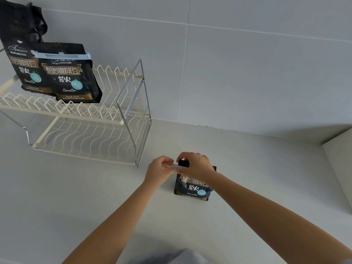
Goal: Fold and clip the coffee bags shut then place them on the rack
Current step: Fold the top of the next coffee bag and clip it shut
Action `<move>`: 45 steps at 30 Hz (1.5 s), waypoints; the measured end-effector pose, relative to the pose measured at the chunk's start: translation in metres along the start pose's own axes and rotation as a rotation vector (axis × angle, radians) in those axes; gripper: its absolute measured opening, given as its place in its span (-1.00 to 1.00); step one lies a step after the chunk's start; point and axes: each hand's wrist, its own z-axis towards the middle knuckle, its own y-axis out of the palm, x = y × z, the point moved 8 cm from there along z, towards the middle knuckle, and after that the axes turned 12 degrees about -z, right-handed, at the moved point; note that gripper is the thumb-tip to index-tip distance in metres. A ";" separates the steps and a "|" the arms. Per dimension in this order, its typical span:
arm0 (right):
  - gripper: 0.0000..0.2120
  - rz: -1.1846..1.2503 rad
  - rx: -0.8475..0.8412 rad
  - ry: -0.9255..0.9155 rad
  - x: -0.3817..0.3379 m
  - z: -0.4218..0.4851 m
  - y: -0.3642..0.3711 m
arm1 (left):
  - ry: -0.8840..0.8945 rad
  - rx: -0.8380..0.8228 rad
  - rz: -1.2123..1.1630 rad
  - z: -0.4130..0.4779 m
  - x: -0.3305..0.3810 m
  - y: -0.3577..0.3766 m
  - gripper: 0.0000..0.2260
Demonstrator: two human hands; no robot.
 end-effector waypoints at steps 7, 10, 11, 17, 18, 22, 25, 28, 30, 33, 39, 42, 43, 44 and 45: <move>-0.46 -0.045 -0.103 0.043 0.016 0.000 0.002 | -0.060 -0.139 -0.074 0.005 0.005 0.025 -0.93; -0.57 0.008 -0.257 -0.017 0.028 -0.005 0.000 | 0.013 -0.132 0.027 0.010 0.012 0.022 -0.96; -0.65 0.059 -0.255 -0.029 0.033 -0.007 -0.006 | 0.035 -0.127 0.055 0.010 0.015 0.021 -0.95; -0.91 0.091 -0.097 0.010 0.072 -0.020 -0.034 | 0.211 -0.155 0.475 0.009 0.042 0.032 -0.93; -0.92 0.092 -0.090 0.003 0.071 -0.022 -0.033 | 0.267 -0.191 0.577 0.008 0.050 0.041 -0.89; -0.94 0.124 -0.046 -0.002 0.066 -0.023 -0.035 | 0.355 -0.350 0.771 0.000 0.070 0.087 -0.81; -0.87 0.234 -0.052 0.057 0.081 -0.029 -0.038 | 0.406 -0.281 0.682 0.001 0.078 0.094 -0.81; -0.77 0.281 -0.075 0.074 0.087 -0.036 -0.039 | 0.476 -0.220 0.677 -0.001 0.083 0.098 -0.83; -0.78 0.284 -0.085 0.060 0.086 -0.036 -0.039 | 0.445 -0.218 0.648 0.000 0.083 0.100 -0.87; -0.85 0.271 -0.095 0.032 0.086 -0.036 -0.039 | 0.392 -0.174 0.561 0.004 0.080 0.095 -0.95; -0.88 0.194 -0.106 0.023 0.084 -0.032 -0.043 | 0.424 -0.064 0.457 0.001 0.073 0.086 -0.94; -0.92 0.138 -0.111 0.009 0.079 -0.028 -0.041 | 0.456 0.000 0.347 -0.003 0.074 0.080 -0.95; -0.92 0.116 -0.112 0.012 0.079 -0.028 -0.038 | 0.467 0.019 0.308 -0.005 0.073 0.079 -0.95; -0.91 0.096 -0.115 0.024 0.080 -0.030 -0.032 | 0.480 0.023 0.288 -0.006 0.071 0.079 -0.96; -0.91 0.088 -0.120 0.043 0.083 -0.032 -0.025 | 0.492 0.009 0.283 -0.008 0.069 0.081 -0.97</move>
